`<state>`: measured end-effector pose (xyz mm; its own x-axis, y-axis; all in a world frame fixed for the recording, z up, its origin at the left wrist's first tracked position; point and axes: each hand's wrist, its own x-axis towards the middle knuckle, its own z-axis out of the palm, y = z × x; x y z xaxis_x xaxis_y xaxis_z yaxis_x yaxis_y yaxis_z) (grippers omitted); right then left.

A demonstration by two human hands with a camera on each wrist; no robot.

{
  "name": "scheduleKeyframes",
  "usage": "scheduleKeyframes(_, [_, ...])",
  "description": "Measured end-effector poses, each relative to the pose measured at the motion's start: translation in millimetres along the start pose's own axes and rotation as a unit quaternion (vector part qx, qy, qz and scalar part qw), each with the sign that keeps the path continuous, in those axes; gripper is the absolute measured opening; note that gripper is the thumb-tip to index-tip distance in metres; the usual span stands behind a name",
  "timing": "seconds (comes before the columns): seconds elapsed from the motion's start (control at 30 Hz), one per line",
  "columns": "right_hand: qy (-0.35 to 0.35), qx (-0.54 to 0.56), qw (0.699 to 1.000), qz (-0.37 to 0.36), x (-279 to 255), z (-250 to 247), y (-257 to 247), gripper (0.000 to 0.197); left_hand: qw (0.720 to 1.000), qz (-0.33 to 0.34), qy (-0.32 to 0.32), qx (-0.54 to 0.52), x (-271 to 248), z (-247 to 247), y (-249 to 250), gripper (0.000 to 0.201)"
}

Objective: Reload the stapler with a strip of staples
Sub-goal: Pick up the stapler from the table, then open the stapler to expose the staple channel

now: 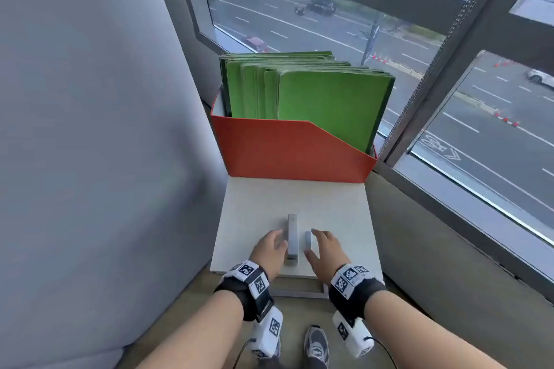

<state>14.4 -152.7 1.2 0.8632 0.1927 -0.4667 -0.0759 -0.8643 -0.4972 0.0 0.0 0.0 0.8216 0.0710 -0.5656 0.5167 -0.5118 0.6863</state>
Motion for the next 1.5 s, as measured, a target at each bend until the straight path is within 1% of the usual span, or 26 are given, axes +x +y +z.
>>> scheduleKeyframes(0.07, [-0.006,0.051,0.999,0.009,5,6,-14,0.058,0.998,-0.010,0.011,-0.067,6,6,3,0.041])
scheduleKeyframes(0.13, [-0.014,0.080,0.997,0.020,9,9,-31,0.059,0.993,-0.019,0.001,-0.116,11,11,4,0.039])
scheduleKeyframes(0.2, [-0.011,0.092,0.995,0.048,16,14,-43,0.058,0.989,-0.028,-0.012,-0.143,13,12,2,0.039])
scheduleKeyframes(0.27, [-0.001,0.084,0.994,0.068,23,18,-50,0.060,0.986,-0.030,-0.013,-0.163,17,12,-1,0.036])
scheduleKeyframes(0.37, [0.010,0.057,0.996,0.073,31,22,-55,0.061,0.980,-0.029,-0.023,-0.196,17,11,-5,0.034])
scheduleKeyframes(0.47, [-0.001,0.048,0.996,0.081,31,19,-58,0.065,0.974,-0.038,-0.026,-0.221,17,10,-8,0.025])
scheduleKeyframes(0.5, [-0.010,0.027,0.997,0.075,31,18,-57,0.069,0.973,-0.039,-0.022,-0.228,20,11,-10,0.024])
scheduleKeyframes(0.57, [-0.042,-0.058,0.997,0.038,29,11,-57,0.077,0.972,-0.044,-0.015,-0.232,24,11,-12,0.032])
scheduleKeyframes(0.6, [-0.052,-0.097,0.994,0.019,24,7,-58,0.074,0.971,-0.050,-0.011,-0.234,24,10,-10,0.040])
scheduleKeyframes(0.63, [-0.054,-0.130,0.990,-0.002,17,2,-61,0.066,0.968,-0.055,-0.012,-0.245,22,8,-8,0.046])
scheduleKeyframes(0.67, [-0.046,-0.128,0.991,-0.017,10,-2,-64,0.059,0.963,-0.053,-0.017,-0.263,19,6,-2,0.046])
scheduleKeyframes(0.7, [-0.038,-0.115,0.992,-0.026,1,-4,-66,0.057,0.958,-0.047,-0.021,-0.283,13,3,5,0.041])
scheduleKeyframes(0.77, [-0.010,0.028,1.000,0.004,-15,-15,-73,0.064,0.945,-0.035,-0.029,-0.323,10,-1,14,0.035])
scheduleKeyframes(0.8, [0.002,0.073,0.997,0.004,-20,-19,-73,0.067,0.938,-0.028,-0.034,-0.343,8,-2,18,0.034])
scheduleKeyframes(0.83, [0.007,0.090,0.996,-0.003,-23,-23,-75,0.066,0.933,-0.021,-0.043,-0.357,7,-1,21,0.034])
scheduleKeyframes(0.9, [-0.008,0.083,0.997,-0.009,-30,-31,-76,0.062,0.926,-0.020,-0.051,-0.374,9,3,22,0.033])
scheduleKeyframes(1.0, [-0.007,0.039,0.999,-0.024,-32,-37,-72,0.066,0.923,-0.037,-0.057,-0.379,12,8,23,0.031])
scheduleKeyframes(1.03, [-0.013,0.029,0.999,-0.019,-32,-38,-72,0.067,0.923,-0.038,-0.062,-0.378,13,10,22,0.030])
scheduleKeyframes(1.1, [-0.023,0.007,1.000,-0.008,-31,-40,-74,0.063,0.920,-0.036,-0.068,-0.384,11,11,24,0.030])
scheduleKeyframes(1.13, [-0.024,0.005,1.000,-0.004,-30,-44,-75,0.056,0.920,-0.035,-0.065,-0.384,10,11,24,0.031])
scheduleKeyframes(1.23, [-0.026,0.010,0.999,-0.017,-26,-66,-79,0.023,0.924,-0.037,-0.039,-0.379,11,8,16,0.034])
scheduleKeyframes(1.27, [-0.033,0.014,0.999,-0.022,-24,-75,-79,0.020,0.922,-0.037,-0.041,-0.383,12,6,13,0.033])
scheduleKeyframes(1.33, [-0.041,0.017,0.999,-0.025,-20,-92,-83,0.026,0.920,-0.031,-0.052,-0.387,13,3,11,0.031])
scheduleKeyframes(1.4, [-0.026,0.004,0.999,-0.037,-12,-104,-89,0.030,0.921,-0.025,-0.054,-0.385,16,-1,15,0.028])
scheduleKeyframes(1.43, [-0.017,-0.003,0.999,-0.045,-8,-110,-93,0.031,0.921,-0.020,-0.055,-0.386,18,-4,18,0.027])
scheduleKeyframes(1.5, [0.004,-0.003,0.998,-0.055,3,-121,-99,0.023,0.917,-0.014,-0.057,-0.394,23,-9,24,0.026])
